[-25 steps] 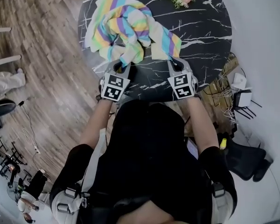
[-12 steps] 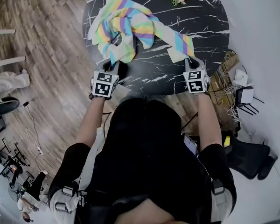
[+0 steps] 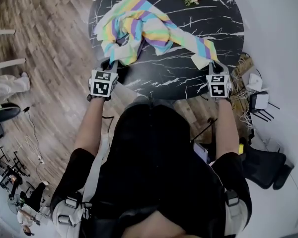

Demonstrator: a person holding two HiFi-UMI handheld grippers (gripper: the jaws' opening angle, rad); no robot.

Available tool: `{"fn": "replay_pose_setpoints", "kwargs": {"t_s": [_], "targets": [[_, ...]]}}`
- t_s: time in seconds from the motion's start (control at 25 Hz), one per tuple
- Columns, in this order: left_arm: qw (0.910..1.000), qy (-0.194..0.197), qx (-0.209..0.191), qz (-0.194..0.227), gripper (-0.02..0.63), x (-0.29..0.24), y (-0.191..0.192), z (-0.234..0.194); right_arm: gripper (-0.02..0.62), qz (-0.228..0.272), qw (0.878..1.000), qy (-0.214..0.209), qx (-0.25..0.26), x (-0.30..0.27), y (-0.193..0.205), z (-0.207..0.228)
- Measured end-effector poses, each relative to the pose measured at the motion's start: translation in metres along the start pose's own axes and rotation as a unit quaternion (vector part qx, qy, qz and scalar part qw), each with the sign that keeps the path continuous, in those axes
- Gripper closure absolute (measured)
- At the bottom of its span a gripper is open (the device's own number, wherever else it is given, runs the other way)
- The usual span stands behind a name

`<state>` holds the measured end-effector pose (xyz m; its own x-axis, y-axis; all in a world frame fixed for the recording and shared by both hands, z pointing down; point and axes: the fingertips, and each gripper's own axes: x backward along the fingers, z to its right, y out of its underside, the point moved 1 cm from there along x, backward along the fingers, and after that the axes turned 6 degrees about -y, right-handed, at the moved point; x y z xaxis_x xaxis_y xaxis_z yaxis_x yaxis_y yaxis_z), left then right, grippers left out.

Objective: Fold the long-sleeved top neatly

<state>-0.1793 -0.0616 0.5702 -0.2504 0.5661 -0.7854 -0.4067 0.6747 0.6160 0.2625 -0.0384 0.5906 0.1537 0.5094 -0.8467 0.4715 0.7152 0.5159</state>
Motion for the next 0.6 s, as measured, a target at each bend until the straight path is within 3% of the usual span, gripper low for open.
{"fn": "replay_pose_setpoints", "kwargs": {"t_s": [0.28, 0.4, 0.52, 0.6], "targets": [[0.9998, -0.012, 0.013, -0.002, 0.577, -0.007, -0.003, -0.028, 0.569, -0.02, 0.998, 0.053, -0.037, 0.007, 0.02, 0.04], [0.9999, -0.011, 0.013, 0.001, 0.575, -0.007, -0.003, -0.034, 0.565, 0.006, 0.997, 0.047, -0.062, 0.012, 0.014, 0.034], [0.9999, -0.003, 0.005, 0.01, 0.537, -0.006, -0.004, -0.032, 0.52, 0.03, 0.997, 0.029, -0.069, 0.016, 0.005, 0.013], [0.9999, -0.001, 0.002, 0.016, 0.476, -0.003, -0.004, -0.029, 0.44, 0.039, 0.996, 0.016, -0.074, 0.02, -0.002, -0.003]]}}
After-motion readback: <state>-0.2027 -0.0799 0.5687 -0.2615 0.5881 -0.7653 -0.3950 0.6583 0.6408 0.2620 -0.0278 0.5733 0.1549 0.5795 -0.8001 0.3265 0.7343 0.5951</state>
